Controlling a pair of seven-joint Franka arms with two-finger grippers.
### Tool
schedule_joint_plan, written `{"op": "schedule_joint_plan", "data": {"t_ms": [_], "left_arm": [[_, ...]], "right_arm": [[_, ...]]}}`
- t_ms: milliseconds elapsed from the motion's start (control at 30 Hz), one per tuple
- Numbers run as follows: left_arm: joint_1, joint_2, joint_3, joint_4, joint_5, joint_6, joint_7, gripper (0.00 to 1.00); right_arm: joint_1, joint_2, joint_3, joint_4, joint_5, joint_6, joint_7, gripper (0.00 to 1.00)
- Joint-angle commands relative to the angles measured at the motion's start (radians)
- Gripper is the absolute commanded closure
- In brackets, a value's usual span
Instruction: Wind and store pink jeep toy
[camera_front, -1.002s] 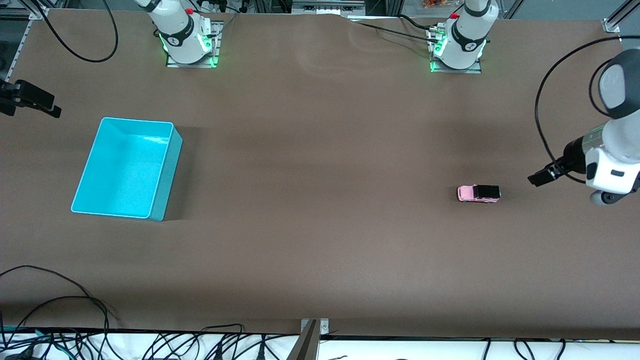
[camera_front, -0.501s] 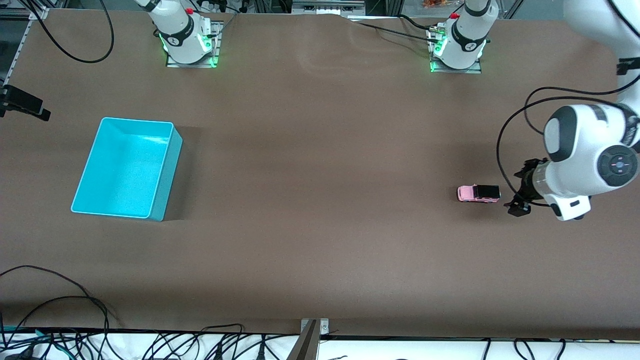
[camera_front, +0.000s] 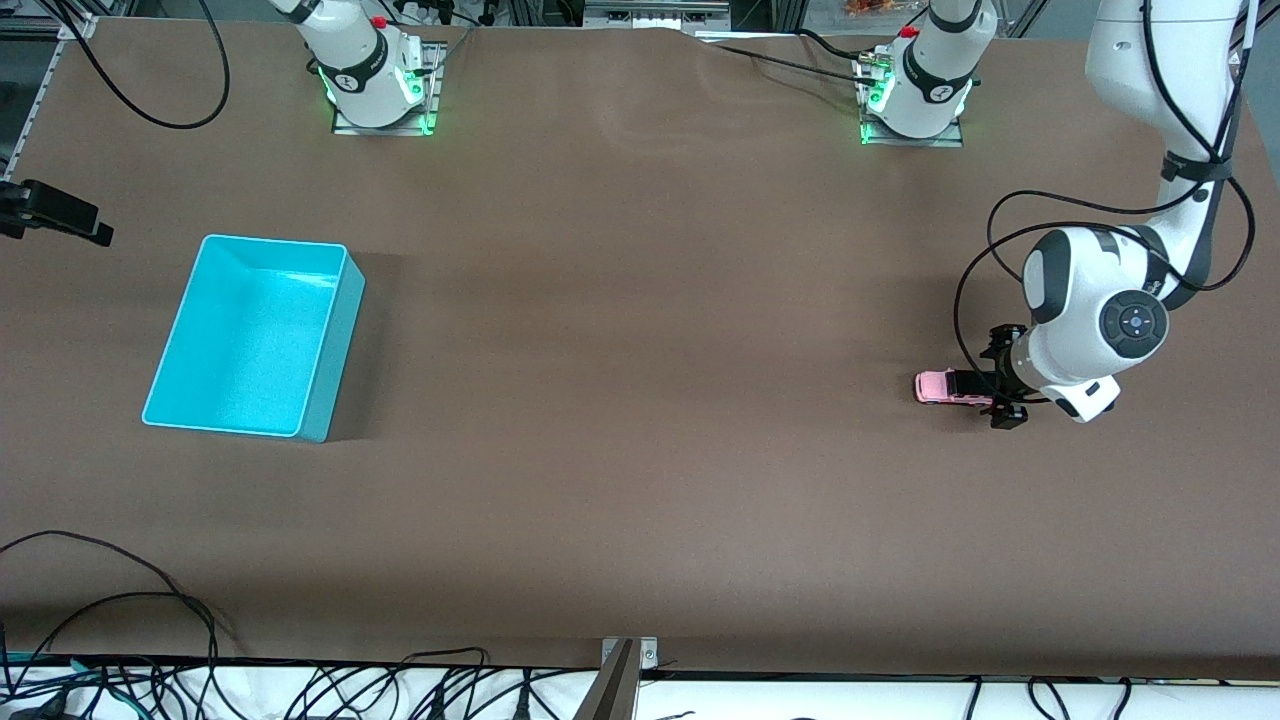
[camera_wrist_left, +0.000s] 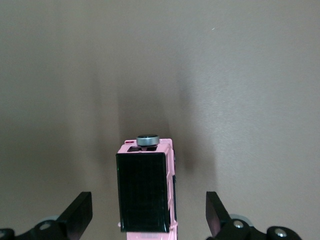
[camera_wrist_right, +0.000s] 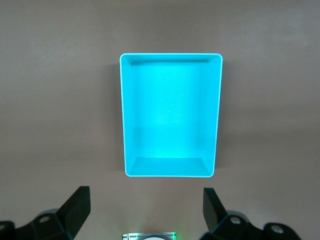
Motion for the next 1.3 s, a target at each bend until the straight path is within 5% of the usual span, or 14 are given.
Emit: {"op": "schedule_joint_plan", "data": {"t_ms": [0, 100, 167, 234, 300, 367, 534, 1269], "left_arm": [[-0.002, 0.007, 0.000, -0.031, -0.068, 0.061, -0.027, 0.00], [-0.003, 0.007, 0.000, -0.045, -0.086, 0.071, -0.027, 0.00], [-0.005, 0.008, 0.000, -0.045, -0.086, 0.073, -0.027, 0.09], [-0.005, 0.010, 0.000, -0.045, -0.088, 0.073, -0.027, 0.22], [-0.005, 0.010, 0.000, -0.045, -0.089, 0.073, -0.027, 0.54], [-0.005, 0.010, 0.000, -0.046, -0.089, 0.071, -0.025, 0.70], [-0.005, 0.011, 0.000, -0.045, -0.089, 0.070, -0.022, 0.88], [-0.178, -0.016, -0.001, -0.031, -0.077, 0.062, -0.203, 0.90]], "right_arm": [[-0.001, -0.006, 0.005, 0.005, -0.010, -0.001, 0.013, 0.00], [0.000, -0.004, 0.007, 0.005, -0.010, -0.003, 0.013, 0.00], [0.000, -0.004, 0.007, 0.003, -0.008, -0.005, 0.013, 0.00], [0.002, -0.004, 0.007, 0.003, -0.007, -0.005, 0.013, 0.00], [0.003, -0.004, 0.007, 0.005, -0.008, -0.003, 0.013, 0.00], [0.003, -0.004, 0.007, 0.005, -0.008, -0.003, 0.011, 0.00], [0.003, -0.004, 0.007, 0.005, -0.008, -0.005, 0.011, 0.00], [-0.001, -0.004, 0.007, 0.006, -0.008, -0.003, 0.011, 0.00]]}}
